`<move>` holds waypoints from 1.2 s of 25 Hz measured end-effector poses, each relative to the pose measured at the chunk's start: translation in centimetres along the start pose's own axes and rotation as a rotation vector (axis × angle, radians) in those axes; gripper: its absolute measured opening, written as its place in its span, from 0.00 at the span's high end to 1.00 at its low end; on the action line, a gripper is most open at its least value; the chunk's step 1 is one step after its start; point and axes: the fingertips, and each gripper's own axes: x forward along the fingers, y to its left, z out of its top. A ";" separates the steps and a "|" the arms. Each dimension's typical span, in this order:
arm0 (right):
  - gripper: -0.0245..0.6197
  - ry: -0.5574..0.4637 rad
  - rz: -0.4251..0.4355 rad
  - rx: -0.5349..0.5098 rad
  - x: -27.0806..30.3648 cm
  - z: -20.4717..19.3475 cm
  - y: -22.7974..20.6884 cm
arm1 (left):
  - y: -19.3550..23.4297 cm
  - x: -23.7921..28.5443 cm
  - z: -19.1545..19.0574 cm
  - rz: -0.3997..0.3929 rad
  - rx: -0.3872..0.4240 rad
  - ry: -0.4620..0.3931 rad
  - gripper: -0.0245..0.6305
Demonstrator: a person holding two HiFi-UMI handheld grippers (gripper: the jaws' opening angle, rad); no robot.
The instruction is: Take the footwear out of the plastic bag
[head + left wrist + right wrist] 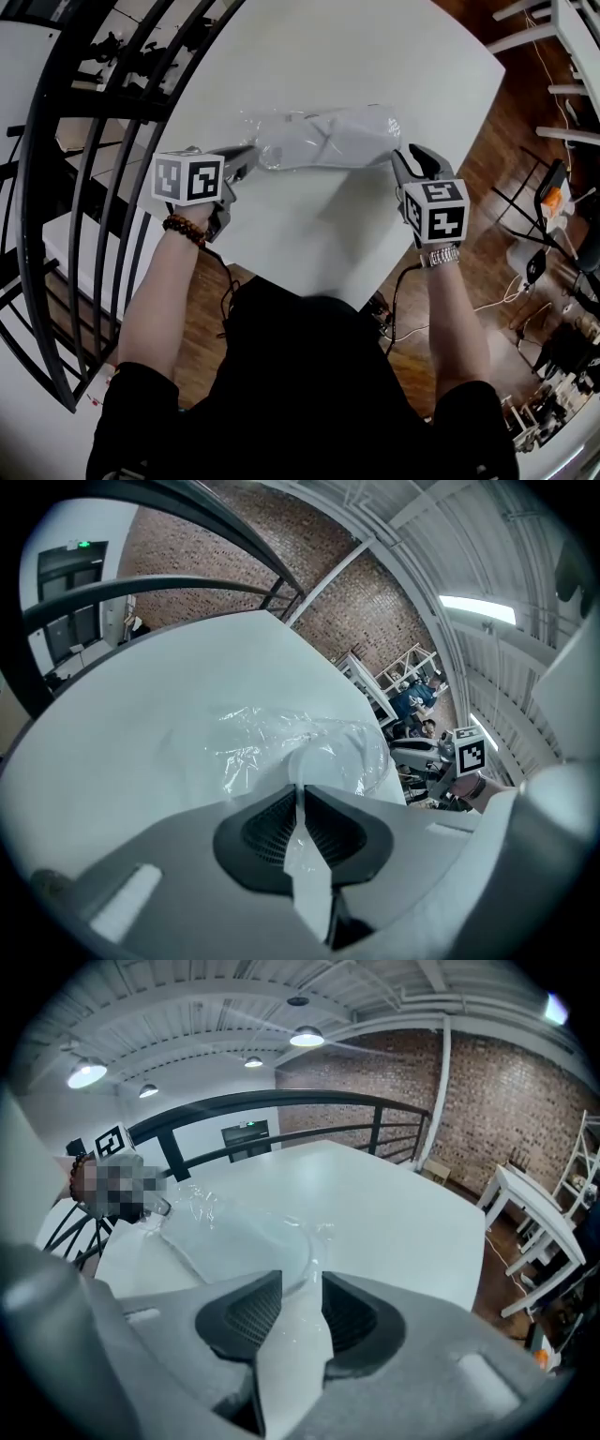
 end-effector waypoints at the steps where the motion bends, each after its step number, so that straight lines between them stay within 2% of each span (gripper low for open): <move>1: 0.78 0.011 0.007 0.017 0.0 -0.5 -0.3 | 0.0 0.0 0.0 0.002 0.001 -0.003 0.89; 8: 0.79 0.051 0.143 0.190 0.8 -2.4 -0.4 | 0.4 0.0 0.1 0.003 0.002 -0.021 0.89; 11: 0.88 0.048 0.169 0.199 0.6 -2.5 -0.2 | 0.5 -0.1 0.2 0.011 0.007 -0.031 0.89; 13: 0.95 0.040 0.167 0.190 0.5 -2.4 0.1 | 0.7 -0.4 0.1 0.018 0.005 -0.034 0.90; 15: 0.97 0.034 0.158 0.184 0.3 -2.4 0.3 | 1.0 -0.8 0.0 0.024 0.003 -0.037 0.90; 30: 0.97 0.040 0.092 0.159 -0.7 -3.3 -1.7 | 1.4 -1.6 -0.6 0.049 -0.015 -0.046 0.90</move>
